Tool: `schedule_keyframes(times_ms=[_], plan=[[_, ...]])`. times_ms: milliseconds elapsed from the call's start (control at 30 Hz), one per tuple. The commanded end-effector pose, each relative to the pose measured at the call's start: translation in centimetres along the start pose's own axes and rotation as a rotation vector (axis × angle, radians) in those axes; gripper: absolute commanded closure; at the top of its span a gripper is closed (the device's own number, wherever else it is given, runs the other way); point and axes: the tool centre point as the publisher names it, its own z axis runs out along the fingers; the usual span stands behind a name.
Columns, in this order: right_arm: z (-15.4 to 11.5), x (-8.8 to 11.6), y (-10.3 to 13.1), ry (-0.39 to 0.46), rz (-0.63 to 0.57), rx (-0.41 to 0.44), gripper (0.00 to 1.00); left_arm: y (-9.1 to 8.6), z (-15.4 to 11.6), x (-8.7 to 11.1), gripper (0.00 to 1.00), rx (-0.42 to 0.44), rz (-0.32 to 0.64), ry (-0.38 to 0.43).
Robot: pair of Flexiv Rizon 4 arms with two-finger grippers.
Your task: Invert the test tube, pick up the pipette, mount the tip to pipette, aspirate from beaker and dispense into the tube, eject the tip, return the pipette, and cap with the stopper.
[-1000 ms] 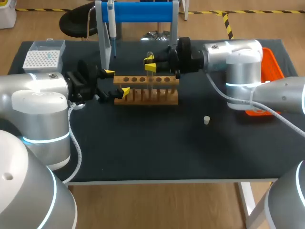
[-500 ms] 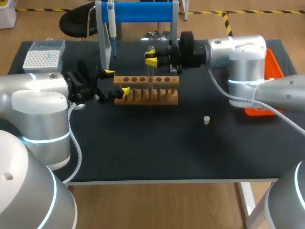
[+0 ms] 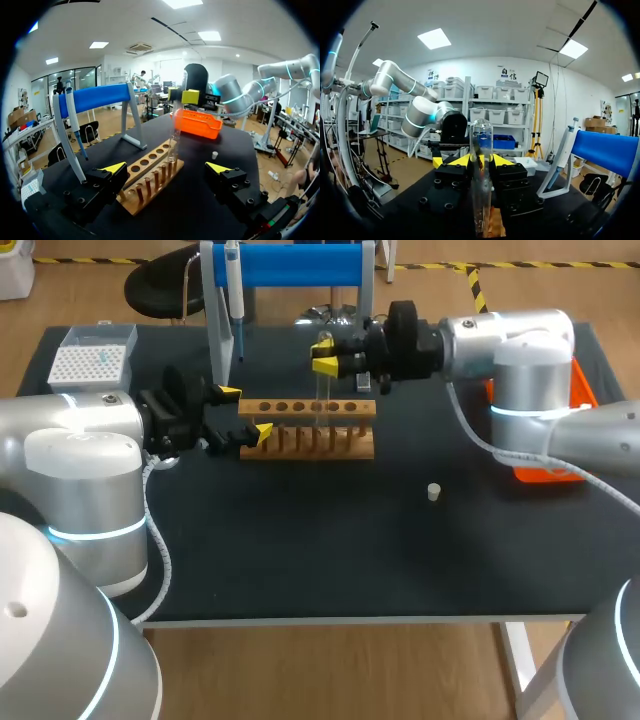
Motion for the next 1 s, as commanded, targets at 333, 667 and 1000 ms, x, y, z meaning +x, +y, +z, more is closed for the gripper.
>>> schedule_keyframes(times_ms=[333,667,1000], plan=[[-3.6,5.4,2.5,-0.089,-0.015,0.006,1.0,-0.1,0.0,-0.1,0.0,-0.002,-0.001,0.002],[-3.8,5.9,2.5,-0.099,-0.017,0.011,1.0,-0.1,0.0,-0.1,0.0,-0.002,-0.001,0.002],[-3.8,5.9,2.5,-0.099,-0.017,0.011,1.0,-0.1,0.0,-0.1,0.0,-0.002,-0.001,0.002]])
